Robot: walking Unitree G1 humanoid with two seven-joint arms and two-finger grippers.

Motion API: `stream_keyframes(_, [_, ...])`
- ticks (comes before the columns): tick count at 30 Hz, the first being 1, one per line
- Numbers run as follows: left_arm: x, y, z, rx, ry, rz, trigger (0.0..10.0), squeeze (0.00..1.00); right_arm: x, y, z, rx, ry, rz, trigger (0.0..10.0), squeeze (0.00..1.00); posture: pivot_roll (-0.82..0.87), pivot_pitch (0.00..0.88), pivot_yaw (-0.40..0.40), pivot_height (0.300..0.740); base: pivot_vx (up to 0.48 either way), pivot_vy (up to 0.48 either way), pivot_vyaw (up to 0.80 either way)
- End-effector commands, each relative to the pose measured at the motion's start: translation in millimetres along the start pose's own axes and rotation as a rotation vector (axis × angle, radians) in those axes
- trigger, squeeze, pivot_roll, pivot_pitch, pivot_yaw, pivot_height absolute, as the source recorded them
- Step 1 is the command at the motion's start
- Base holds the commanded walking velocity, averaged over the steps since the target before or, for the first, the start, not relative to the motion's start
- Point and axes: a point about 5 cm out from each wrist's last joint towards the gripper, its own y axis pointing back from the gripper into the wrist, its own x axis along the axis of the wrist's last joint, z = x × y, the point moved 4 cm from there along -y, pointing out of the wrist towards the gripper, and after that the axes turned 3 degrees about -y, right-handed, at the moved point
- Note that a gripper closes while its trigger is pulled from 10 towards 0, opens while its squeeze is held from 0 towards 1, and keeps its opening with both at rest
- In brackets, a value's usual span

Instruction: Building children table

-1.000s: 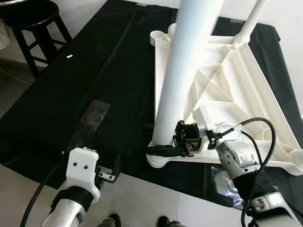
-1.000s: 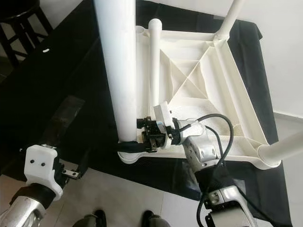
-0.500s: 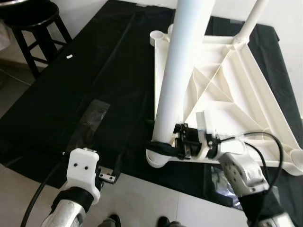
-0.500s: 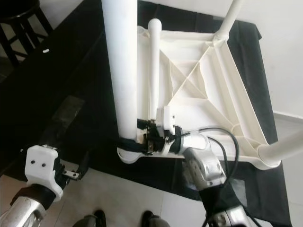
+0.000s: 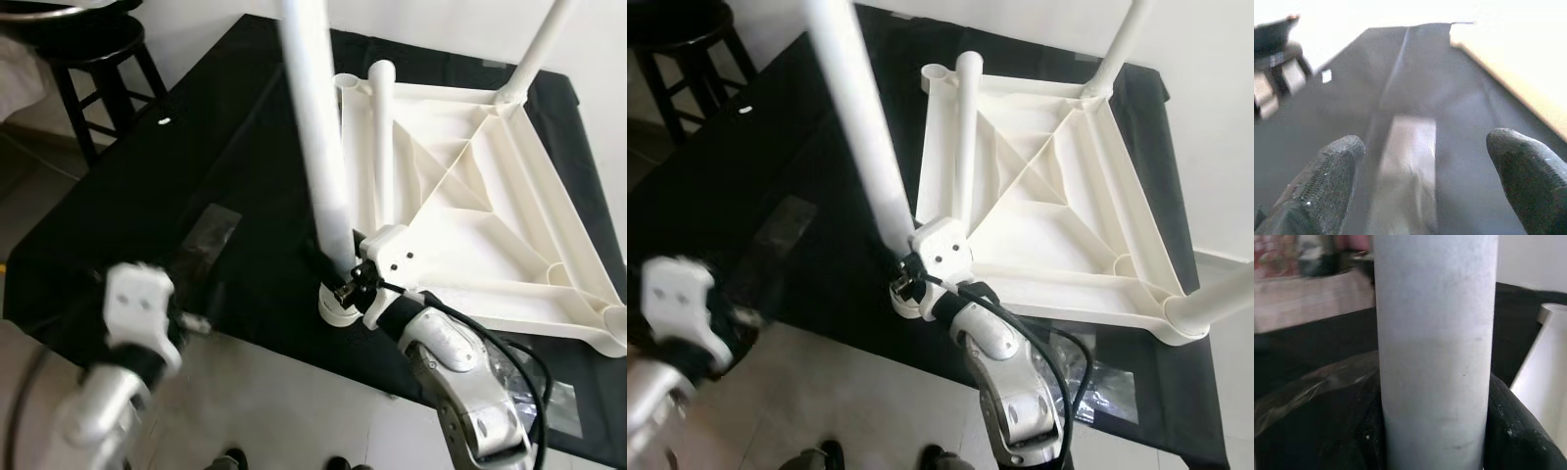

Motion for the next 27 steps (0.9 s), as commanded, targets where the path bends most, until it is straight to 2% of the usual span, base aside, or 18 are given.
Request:
stream_keyframes(1, [-4.2, -1.1, -0.6, -0.029, 0.002, -0.022, 10.0, 0.00, -39.7, 6.2, 11.0, -0.073, -0.105, -0.146, 10.0, 0.00, 0.04, 0.249, -0.059, 0.740, 0.000, 0.000, 0.00])
stream_keyframes(2, [-4.2, -1.1, -0.6, -0.029, 0.002, -0.022, 10.0, 0.00, -39.7, 6.2, 11.0, -0.073, -0.105, -0.146, 10.0, 0.00, 0.04, 0.249, -0.059, 0.740, 0.000, 0.000, 0.00])
stream_keyframes(3, [1.6, -5.6, -3.6, -0.034, -0.011, 0.001, 10.0, 0.00, -34.1, 2.5, 12.2, -0.071, -0.130, -0.099, 10.0, 0.00, 0.04, 0.243, -0.055, 0.740, 0.000, 0.000, 0.00])
stream_keyframes(5, [10.6, -12.7, -7.1, -0.044, -0.021, 0.037, 10.0, 0.00, -16.0, -5.4, 5.7, -0.006, -0.186, 0.008, 10.0, 0.00, 0.04, 0.227, -0.047, 0.740, 0.000, 0.000, 0.00])
stream_keyframes(6, [10.6, -12.7, -7.1, -0.044, -0.021, 0.037, 10.0, 0.00, -16.0, -5.4, 5.7, -0.006, -0.186, 0.008, 10.0, 0.00, 0.04, 0.227, -0.047, 0.740, 0.000, 0.000, 0.00])
stream_keyframes(7, [13.0, -14.6, -7.5, -0.050, -0.020, 0.047, 10.0, 0.00, -5.2, -8.2, 1.2, 0.048, -0.205, 0.057, 10.0, 0.00, 0.04, 0.227, -0.047, 0.740, 0.000, 0.000, 0.00])
stream_keyframes(11, [23.4, -19.8, -0.9, -0.113, 0.023, 0.085, 10.0, 0.00, 22.2, -9.8, -8.8, 0.251, -0.177, 0.160, 10.0, 0.00, 0.04, 0.201, -0.045, 0.740, 0.000, 0.000, 0.00])
stream_keyframes(12, [23.4, -19.8, -0.9, -0.113, 0.023, 0.085, 10.0, 0.00, 22.2, -9.8, -8.8, 0.251, -0.177, 0.160, 10.0, 0.00, 0.04, 0.201, -0.045, 0.740, 0.000, 0.000, 0.00])
stream_keyframes(13, [35.6, -24.5, 2.8, -0.170, 0.081, 0.120, 10.0, 0.00, 36.5, -8.2, -4.2, 0.366, -0.152, 0.199, 10.0, 0.00, 0.04, 0.190, -0.047, 0.740, 0.000, 0.000, 0.00])
stream_keyframes(14, [40.5, -26.0, 4.2, -0.192, 0.104, 0.134, 10.0, 0.00, 41.8, -7.7, -1.0, 0.398, -0.144, 0.215, 10.0, 0.00, 0.04, 0.190, -0.047, 0.740, 0.000, 0.000, 0.00])
stream_keyframes(17, [51.1, -28.9, 6.2, -0.241, 0.155, 0.165, 10.0, 0.00, 51.2, -9.4, 8.3, 0.419, -0.137, 0.244, 10.0, 0.00, 0.04, 0.179, -0.051, 0.740, 0.000, 0.000, 0.00])
stream_keyframes(19, [68.6, -32.2, 9.8, -0.335, 0.232, 0.223, 10.0, 0.00, 62.4, -13.9, 16.4, 0.441, -0.133, 0.286, 10.0, 0.00, 0.05, 0.162, -0.056, 0.740, 0.000, 0.000, 0.00])
stream_keyframes(22, [76.9, -33.3, 10.6, -0.376, 0.262, 0.249, 10.0, 0.00, 67.1, -15.7, 18.5, 0.454, -0.138, 0.306, 10.0, 0.00, 0.05, 0.162, -0.056, 0.740, 0.000, 0.000, 0.00])
stream_keyframes(24, [102.4, -35.5, 12.3, -0.520, 0.317, 0.334, 10.0, 0.00, 76.4, -21.1, 18.5, 0.501, -0.137, 0.343, 10.0, 0.00, 0.06, 0.142, -0.055, 0.740, 0.000, 0.000, 0.00])
stream_keyframes(27, [116.3, -35.6, 15.5, -0.634, 0.330, 0.368, 10.0, 0.00, 74.0, -23.9, 13.6, 0.567, -0.084, 0.326, 10.0, 0.00, 0.06, 0.129, -0.055, 0.740, 0.000, 0.000, 0.00])
